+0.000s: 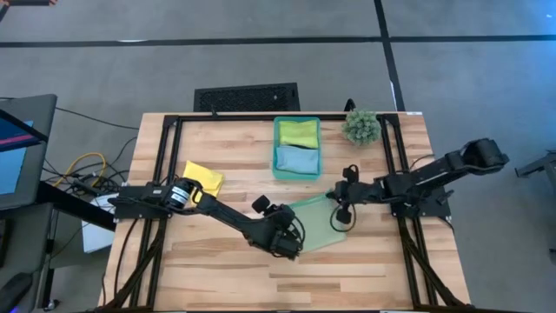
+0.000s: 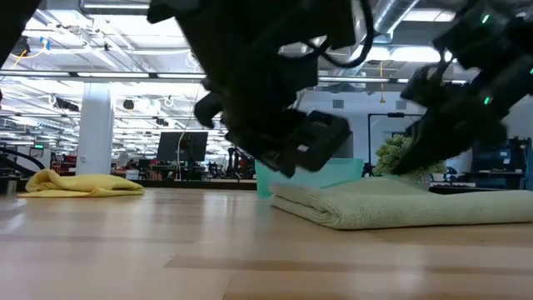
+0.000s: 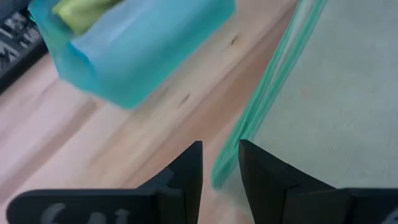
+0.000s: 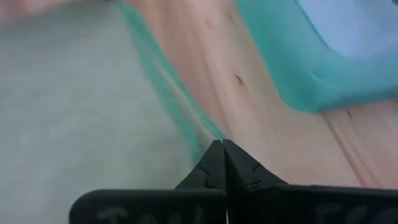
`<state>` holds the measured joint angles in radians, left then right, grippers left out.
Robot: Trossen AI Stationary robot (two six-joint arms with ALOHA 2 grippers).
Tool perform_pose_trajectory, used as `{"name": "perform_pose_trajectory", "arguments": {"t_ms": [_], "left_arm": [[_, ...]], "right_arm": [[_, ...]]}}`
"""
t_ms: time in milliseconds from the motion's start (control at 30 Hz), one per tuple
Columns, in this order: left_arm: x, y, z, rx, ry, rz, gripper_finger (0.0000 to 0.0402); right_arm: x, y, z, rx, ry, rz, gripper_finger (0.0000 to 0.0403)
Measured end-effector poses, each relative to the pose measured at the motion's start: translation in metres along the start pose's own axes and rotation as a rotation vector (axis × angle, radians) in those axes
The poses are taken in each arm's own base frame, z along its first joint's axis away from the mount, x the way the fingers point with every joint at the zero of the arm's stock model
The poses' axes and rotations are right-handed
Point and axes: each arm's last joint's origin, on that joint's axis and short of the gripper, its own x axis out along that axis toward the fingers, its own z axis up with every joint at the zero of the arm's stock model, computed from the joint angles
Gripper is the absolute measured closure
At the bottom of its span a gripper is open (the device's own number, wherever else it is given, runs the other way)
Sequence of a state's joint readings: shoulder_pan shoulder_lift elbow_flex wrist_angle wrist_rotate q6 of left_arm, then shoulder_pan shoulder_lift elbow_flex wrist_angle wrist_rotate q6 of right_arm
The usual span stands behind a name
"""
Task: Fold microfiber towels
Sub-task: Fold the green microfiber cloth
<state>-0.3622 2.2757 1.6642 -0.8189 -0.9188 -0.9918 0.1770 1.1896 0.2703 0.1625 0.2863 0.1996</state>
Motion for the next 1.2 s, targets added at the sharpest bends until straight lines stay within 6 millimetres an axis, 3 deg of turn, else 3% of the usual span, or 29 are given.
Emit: {"name": "perform_pose_trajectory", "arguments": {"t_ms": [133, 333, 433, 533, 633, 733, 833, 1000, 1200], "left_arm": [[0.000, 0.001, -0.012, 0.000, 0.029, -0.003, 0.0306], [-0.004, 0.000, -0.014, 0.029, 0.026, -0.003, 0.0306], [-0.019, 0.000, 0.001, 0.031, 0.019, -0.011, 0.0306], [-0.042, 0.002, 0.023, 0.018, -0.032, -0.021, 0.0306], [-0.052, 0.001, 0.035, 0.065, -0.015, -0.055, 0.0306], [-0.043, 0.000, 0.030, 0.099, 0.041, -0.071, 0.0306], [-0.022, 0.005, 0.013, 0.144, 0.117, -0.041, 0.0306], [0.004, 0.013, -0.007, 0.202, 0.180, -0.019, 0.0333], [0.014, 0.024, -0.009, 0.303, 0.198, 0.042, 0.0385]], "right_arm": [[0.014, -0.010, -0.012, 0.030, 0.008, -0.045, 0.0390], [0.020, -0.011, -0.020, 0.023, 0.056, -0.080, 0.0393], [0.014, -0.013, -0.015, -0.012, 0.011, -0.146, 0.0398], [0.001, -0.014, 0.002, -0.033, -0.076, -0.176, 0.0397], [-0.015, -0.013, 0.016, -0.059, -0.168, -0.063, 0.0391], [-0.023, -0.008, 0.021, -0.072, -0.206, 0.152, 0.0391], [-0.020, -0.004, 0.017, -0.086, -0.172, 0.243, 0.0396], [0.002, -0.003, 0.000, -0.086, -0.089, 0.206, 0.0395], [0.023, -0.015, -0.009, -0.026, -0.028, 0.025, 0.0392]]}}
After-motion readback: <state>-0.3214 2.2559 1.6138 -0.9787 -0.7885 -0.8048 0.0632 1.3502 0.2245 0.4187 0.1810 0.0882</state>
